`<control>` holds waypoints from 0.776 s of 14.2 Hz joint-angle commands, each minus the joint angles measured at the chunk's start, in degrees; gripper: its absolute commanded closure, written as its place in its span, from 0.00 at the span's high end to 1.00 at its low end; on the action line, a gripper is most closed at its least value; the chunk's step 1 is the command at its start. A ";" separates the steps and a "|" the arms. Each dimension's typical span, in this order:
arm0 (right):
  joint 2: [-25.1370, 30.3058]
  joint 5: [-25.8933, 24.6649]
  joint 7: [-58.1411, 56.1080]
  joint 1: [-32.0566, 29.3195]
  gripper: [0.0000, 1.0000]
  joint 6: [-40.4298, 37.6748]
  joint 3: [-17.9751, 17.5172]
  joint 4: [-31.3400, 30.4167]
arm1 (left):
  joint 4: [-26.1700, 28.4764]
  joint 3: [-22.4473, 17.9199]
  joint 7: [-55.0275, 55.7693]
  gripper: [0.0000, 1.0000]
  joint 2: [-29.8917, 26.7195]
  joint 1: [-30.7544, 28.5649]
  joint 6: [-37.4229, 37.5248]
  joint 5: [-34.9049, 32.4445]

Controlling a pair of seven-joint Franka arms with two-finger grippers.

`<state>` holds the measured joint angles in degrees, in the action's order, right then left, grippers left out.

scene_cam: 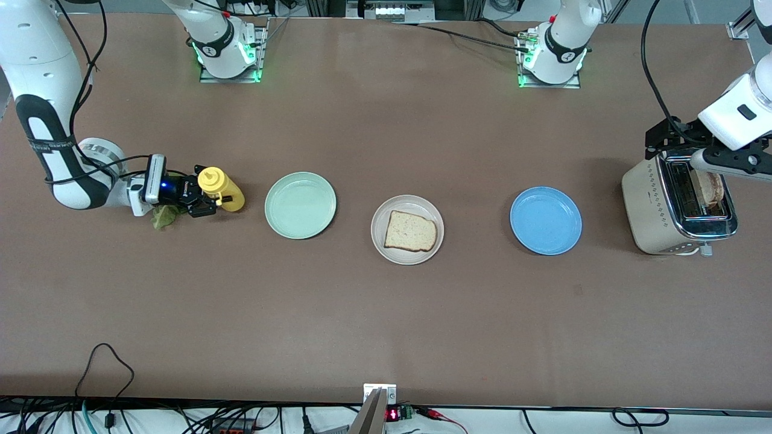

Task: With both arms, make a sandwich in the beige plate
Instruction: 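Release the bottle and draw the right gripper back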

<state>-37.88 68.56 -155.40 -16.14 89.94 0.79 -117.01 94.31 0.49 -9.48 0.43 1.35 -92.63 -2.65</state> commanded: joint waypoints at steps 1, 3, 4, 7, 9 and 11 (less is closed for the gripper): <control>-1.66 0.97 -2.27 -1.79 0.17 -1.70 -0.97 0.81 | -1.05 0.03 0.34 1.00 0.01 0.14 1.13 -1.13; -2.10 0.97 -2.45 -2.23 0.21 -1.79 -0.97 0.81 | -1.05 0.03 0.34 1.00 0.01 0.14 1.13 -1.13; -2.19 0.97 -2.45 -2.23 0.26 -1.79 -0.97 0.81 | -1.05 0.03 0.34 1.00 0.01 0.14 1.13 -1.05; -2.37 0.97 -2.45 -2.32 0.58 -1.61 -0.88 0.90 | -1.05 0.03 0.43 1.00 0.10 0.14 1.13 -1.04; -2.28 0.97 -2.28 -2.41 0.78 -1.52 -0.88 1.08 | -0.97 0.03 0.34 1.00 0.01 0.14 1.13 -1.04; -2.28 0.88 -2.10 -2.93 1.00 -1.61 -0.88 1.25 | -1.05 0.03 0.34 1.00 0.10 0.05 1.13 -1.04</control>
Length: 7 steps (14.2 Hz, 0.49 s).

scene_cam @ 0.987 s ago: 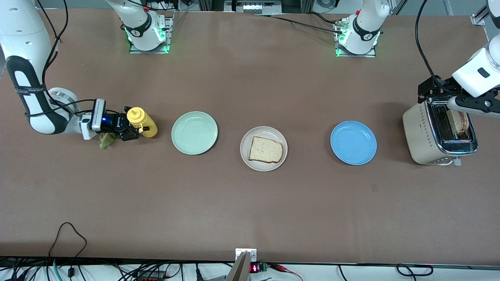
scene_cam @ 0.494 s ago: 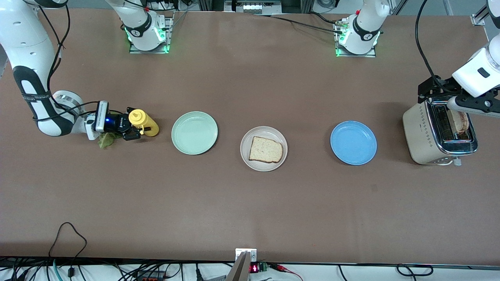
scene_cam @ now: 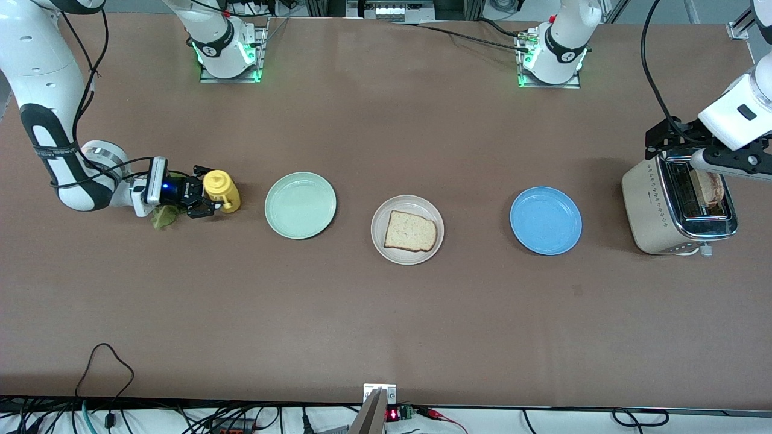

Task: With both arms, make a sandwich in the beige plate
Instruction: 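Release the bottle and draw the right gripper back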

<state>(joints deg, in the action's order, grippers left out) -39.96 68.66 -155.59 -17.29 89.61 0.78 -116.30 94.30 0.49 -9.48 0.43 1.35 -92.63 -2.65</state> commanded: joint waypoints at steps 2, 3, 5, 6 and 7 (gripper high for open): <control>-0.12 0.51 -1.73 -1.96 1.00 -0.93 -0.52 0.72 | -0.96 0.03 0.34 1.00 0.10 -0.03 1.13 -1.04; -0.12 0.34 -1.65 -1.96 1.00 -1.02 -0.08 0.72 | -0.96 0.03 0.25 1.00 0.10 -0.04 1.13 -1.04; 0.06 0.07 -1.29 -2.05 1.00 -1.19 1.50 0.81 | -0.96 0.03 0.34 1.00 0.10 -0.04 1.13 -1.04; 0.23 0.07 -1.29 -1.96 1.00 -1.20 2.20 0.81 | -0.96 0.03 0.34 1.00 0.10 -0.04 1.13 -1.04; 0.32 0.07 -1.29 -1.87 1.00 -1.28 2.91 0.81 | -0.96 0.03 0.34 1.00 0.10 -0.04 1.13 -1.04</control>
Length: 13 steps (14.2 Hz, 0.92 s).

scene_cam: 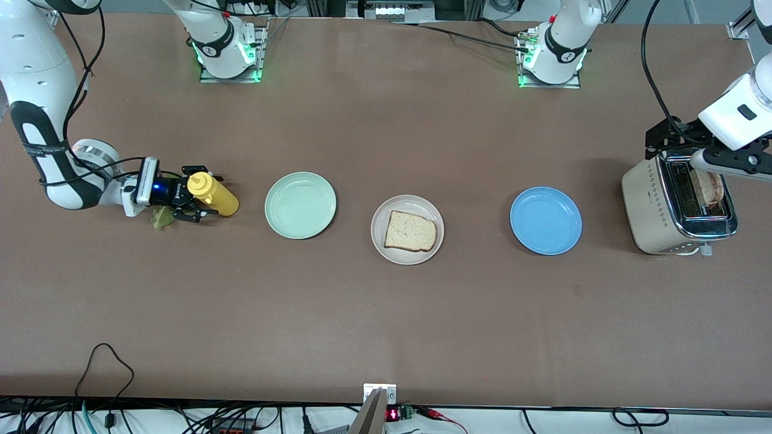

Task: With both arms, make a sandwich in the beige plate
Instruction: 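Release the bottle and draw the right gripper back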

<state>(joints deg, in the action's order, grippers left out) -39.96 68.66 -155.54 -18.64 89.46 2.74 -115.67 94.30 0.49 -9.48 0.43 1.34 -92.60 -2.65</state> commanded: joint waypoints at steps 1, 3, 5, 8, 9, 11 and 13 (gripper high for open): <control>0.41 -0.01 -1.08 -0.52 1.00 -1.30 1.56 0.19 | -0.96 0.03 0.34 1.00 0.10 -0.02 1.10 -1.04; 2.42 -2.63 1.10 -0.44 1.00 -1.31 3.66 0.19 | -0.96 0.03 0.25 1.00 0.10 -0.02 1.10 -1.04; 4.97 -5.45 5.05 -0.35 1.00 -1.22 5.60 0.19 | -1.05 0.03 0.25 1.00 0.10 -0.02 1.10 -1.04; 9.62 -11.16 13.65 0.18 1.00 0.09 8.59 0.27 | -0.96 0.03 0.25 1.00 0.10 -0.02 1.10 -1.04; 11.46 -13.18 17.34 0.27 1.00 1.32 8.86 0.27 | -0.96 0.03 0.25 1.00 0.10 -0.02 1.10 -1.04; 15.68 -18.01 26.03 0.36 1.00 4.74 8.86 0.19 | -0.96 0.03 0.25 1.00 0.10 -0.02 1.10 -1.04; 20.60 -23.63 38.14 0.97 1.00 7.73 8.86 0.19 | -0.96 0.03 0.25 1.00 0.10 -0.02 1.10 -1.04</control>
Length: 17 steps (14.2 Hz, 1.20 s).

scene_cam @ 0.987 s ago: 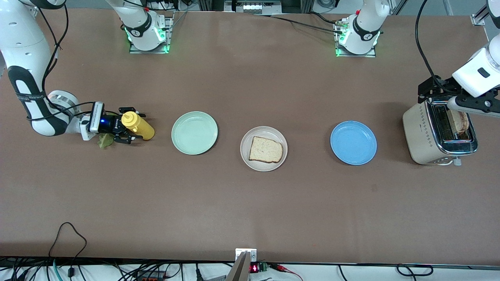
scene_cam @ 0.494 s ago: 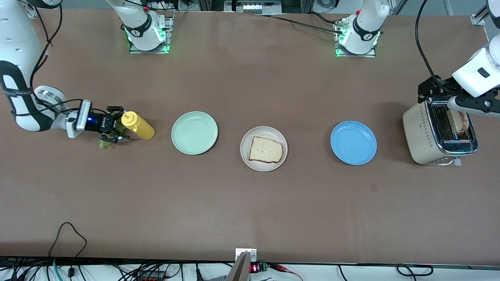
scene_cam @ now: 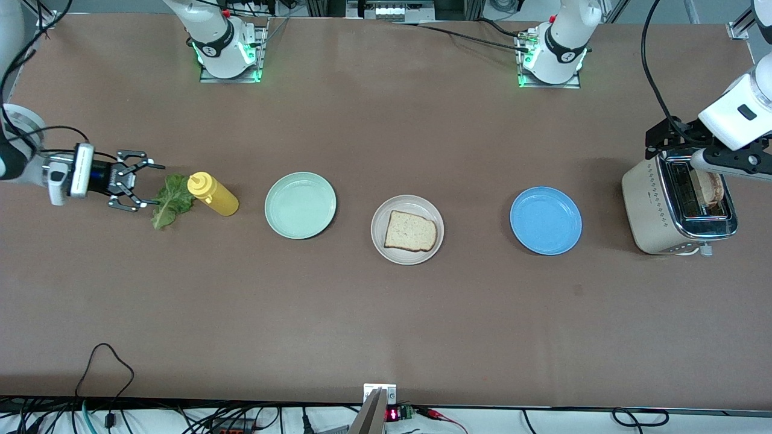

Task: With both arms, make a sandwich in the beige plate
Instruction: 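Release the bottle and draw the right gripper back, then lower the right gripper onto the lettuce leaf and grasp it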

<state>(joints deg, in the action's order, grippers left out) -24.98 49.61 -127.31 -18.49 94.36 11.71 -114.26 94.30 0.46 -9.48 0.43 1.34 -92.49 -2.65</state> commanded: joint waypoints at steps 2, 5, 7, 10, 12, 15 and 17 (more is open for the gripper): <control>10.28 -11.34 22.92 2.57 1.00 5.91 -0.11 -1.14 | -1.05 0.07 0.34 1.00 0.10 -0.02 0.99 -1.04; 16.17 -22.32 44.35 6.08 1.00 9.07 -0.28 -1.14 | -1.05 0.07 0.60 1.00 0.19 -0.10 0.91 -1.04; 19.43 -29.80 57.81 9.25 1.00 10.84 -0.37 -1.14 | -1.05 0.07 0.69 1.00 0.27 -0.10 0.82 -1.04; 20.59 -36.23 75.31 12.95 1.00 11.64 -0.55 -0.27 | -1.14 -0.11 0.43 1.00 0.80 -0.10 0.90 -1.04; 20.33 -39.58 90.14 15.40 1.00 11.81 -0.55 0.53 | -1.14 -0.46 0.42 1.00 0.98 -0.10 0.99 -1.04; 19.71 -49.92 111.95 19.70 1.00 15.13 -0.72 0.18 | -1.14 -0.55 0.69 1.00 0.98 -0.10 0.99 -1.13; 17.52 -53.12 118.50 20.77 1.00 18.48 -0.64 0.00 | -1.14 -0.64 0.69 1.00 0.98 -0.19 0.99 -1.13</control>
<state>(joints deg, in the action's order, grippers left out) -5.56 -0.45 -15.47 0.82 110.06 10.87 -114.23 94.30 -0.11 -9.28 1.05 1.26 -92.39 -2.65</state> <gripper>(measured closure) 0.000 0.000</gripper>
